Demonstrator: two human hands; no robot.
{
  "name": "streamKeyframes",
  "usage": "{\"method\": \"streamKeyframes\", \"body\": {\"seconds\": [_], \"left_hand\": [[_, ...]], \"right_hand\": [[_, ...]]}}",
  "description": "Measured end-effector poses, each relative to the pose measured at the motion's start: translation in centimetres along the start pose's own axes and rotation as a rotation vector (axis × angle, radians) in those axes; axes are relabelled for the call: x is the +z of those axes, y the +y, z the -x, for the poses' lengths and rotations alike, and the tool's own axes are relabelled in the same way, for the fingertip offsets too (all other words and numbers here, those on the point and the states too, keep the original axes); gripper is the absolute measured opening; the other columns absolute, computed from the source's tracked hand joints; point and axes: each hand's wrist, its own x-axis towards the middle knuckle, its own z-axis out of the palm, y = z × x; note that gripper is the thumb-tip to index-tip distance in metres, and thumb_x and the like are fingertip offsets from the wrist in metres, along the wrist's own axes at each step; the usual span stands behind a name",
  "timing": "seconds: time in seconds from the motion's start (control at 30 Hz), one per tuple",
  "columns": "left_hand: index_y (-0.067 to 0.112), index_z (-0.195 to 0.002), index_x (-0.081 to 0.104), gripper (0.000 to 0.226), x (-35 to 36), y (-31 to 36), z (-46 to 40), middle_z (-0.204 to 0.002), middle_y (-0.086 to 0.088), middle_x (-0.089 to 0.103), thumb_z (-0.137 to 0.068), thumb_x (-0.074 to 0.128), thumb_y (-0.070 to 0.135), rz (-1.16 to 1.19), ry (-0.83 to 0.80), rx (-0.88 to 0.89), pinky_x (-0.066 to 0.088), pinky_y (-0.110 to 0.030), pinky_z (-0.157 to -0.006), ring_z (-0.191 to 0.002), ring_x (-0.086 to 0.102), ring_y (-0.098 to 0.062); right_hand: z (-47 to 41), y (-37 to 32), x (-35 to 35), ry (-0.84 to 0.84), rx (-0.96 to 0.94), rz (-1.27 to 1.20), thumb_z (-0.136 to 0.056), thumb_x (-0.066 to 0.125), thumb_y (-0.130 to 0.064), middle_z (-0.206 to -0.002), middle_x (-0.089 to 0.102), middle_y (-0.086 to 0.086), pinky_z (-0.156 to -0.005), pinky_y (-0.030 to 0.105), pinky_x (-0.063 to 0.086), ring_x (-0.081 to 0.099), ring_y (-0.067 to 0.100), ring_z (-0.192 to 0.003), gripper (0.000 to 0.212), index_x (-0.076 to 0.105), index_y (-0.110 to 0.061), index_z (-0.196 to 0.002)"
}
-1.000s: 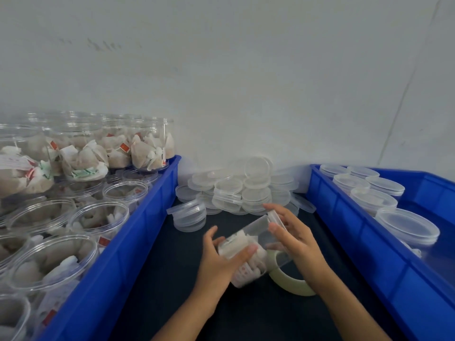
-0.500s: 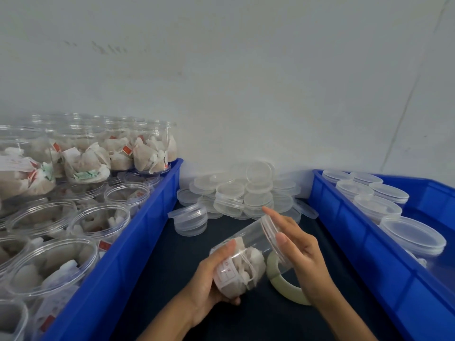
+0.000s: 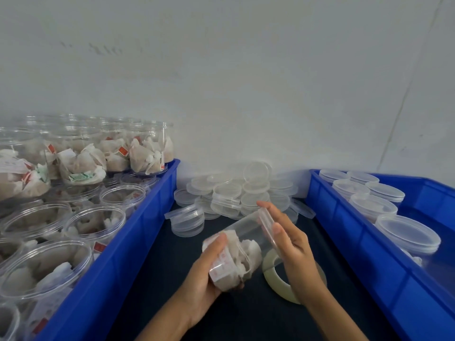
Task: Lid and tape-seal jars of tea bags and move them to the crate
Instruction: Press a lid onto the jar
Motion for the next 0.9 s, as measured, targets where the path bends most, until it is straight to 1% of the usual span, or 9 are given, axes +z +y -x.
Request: {"method": "streamKeyframes", "body": {"seconds": [0.07,0.2,0.37,0.47,0.6,0.67,0.73,0.8,0.9], "left_hand": [[0.020,-0.128,0.053,0.062,0.4,-0.4,0.0,-0.114,-0.013,0.070,-0.075,0.069,0.048,-0.077,0.094,0.149,0.057,-0.033,-0.071,-0.095,0.070,-0.025],[0.028,-0.120,0.047,0.043,1.0,-0.8,0.3,-0.119,-0.013,0.064,-0.085,0.068,0.040,-0.146,0.185,0.337,0.057,-0.039,-0.080,-0.102,0.068,-0.024],[0.034,-0.121,0.038,0.056,1.0,-1.0,0.6,-0.107,0.016,0.062,-0.075,0.070,0.035,-0.380,0.084,0.645,0.058,-0.034,-0.076,-0.098,0.067,-0.016],[0.043,-0.121,0.036,0.058,0.3,-1.0,0.6,-0.103,0.011,0.058,-0.074,0.069,0.038,-0.606,0.108,0.783,0.057,-0.043,-0.075,-0.090,0.064,-0.025],[0.036,-0.111,0.048,0.042,1.1,-1.0,0.6,-0.102,0.004,0.065,-0.073,0.067,0.038,-0.315,0.075,0.654,0.057,-0.035,-0.071,-0.091,0.068,-0.026],[0.029,-0.115,0.053,0.050,1.4,-0.6,0.8,-0.106,-0.007,0.069,-0.070,0.068,0.045,-0.123,0.106,0.460,0.057,-0.033,-0.065,-0.091,0.070,-0.030],[0.014,-0.122,0.057,0.058,1.6,0.3,1.0,-0.099,-0.018,0.070,-0.076,0.069,0.047,-0.049,0.059,0.226,0.050,-0.032,-0.052,-0.073,0.068,-0.028],[0.007,-0.112,0.068,0.057,1.5,1.0,1.2,-0.092,-0.020,0.069,-0.078,0.061,0.052,-0.012,-0.028,0.044,0.045,-0.028,-0.048,-0.063,0.062,-0.024],[0.008,-0.112,0.068,0.058,1.6,0.8,1.3,-0.090,-0.017,0.071,-0.079,0.055,0.053,-0.001,-0.012,0.041,0.045,-0.028,-0.049,-0.062,0.062,-0.021]], "right_hand": [[0.1,0.1,0.2,0.024,0.027,-0.045,-0.087,0.052,-0.040,-0.131,0.062,-0.009,-0.113,0.041,0.037,0.050,0.008,-0.130,0.042,0.060,-0.028,-0.127],[0.2,-0.5,0.5,0.056,0.070,-0.077,-0.086,0.052,-0.036,-0.130,0.063,-0.006,-0.113,0.040,0.038,0.052,0.009,-0.128,0.041,0.063,-0.026,-0.124],[0.3,-1.3,0.3,0.051,0.187,-0.085,-0.079,0.058,-0.054,-0.113,0.067,0.010,-0.099,0.050,0.050,0.064,0.027,-0.109,0.040,0.068,-0.040,-0.115],[0.7,-1.0,0.1,0.060,0.254,-0.162,-0.074,0.061,-0.059,-0.114,0.068,0.008,-0.096,0.058,0.049,0.065,0.027,-0.110,0.047,0.067,-0.039,-0.116],[0.9,-1.4,0.5,0.075,0.130,-0.161,-0.080,0.064,-0.046,-0.110,0.068,0.015,-0.094,0.065,0.047,0.064,0.035,-0.108,0.041,0.067,-0.033,-0.119],[0.7,-1.8,0.2,0.037,0.024,-0.078,-0.080,0.066,-0.043,-0.117,0.062,0.015,-0.094,0.065,0.046,0.060,0.036,-0.113,0.045,0.065,-0.032,-0.124],[0.6,-1.9,-0.1,0.016,-0.041,-0.012,-0.078,0.065,-0.043,-0.119,0.057,0.007,-0.095,0.061,0.047,0.058,0.032,-0.115,0.047,0.064,-0.032,-0.124],[0.9,-1.4,0.0,0.015,-0.069,0.026,-0.078,0.062,-0.045,-0.118,0.055,0.001,-0.092,0.053,0.051,0.057,0.030,-0.112,0.045,0.064,-0.034,-0.122],[0.9,-0.9,0.1,0.029,-0.062,0.031,-0.078,0.059,-0.047,-0.117,0.057,0.002,-0.096,0.055,0.048,0.058,0.026,-0.111,0.047,0.063,-0.034,-0.123]]}}
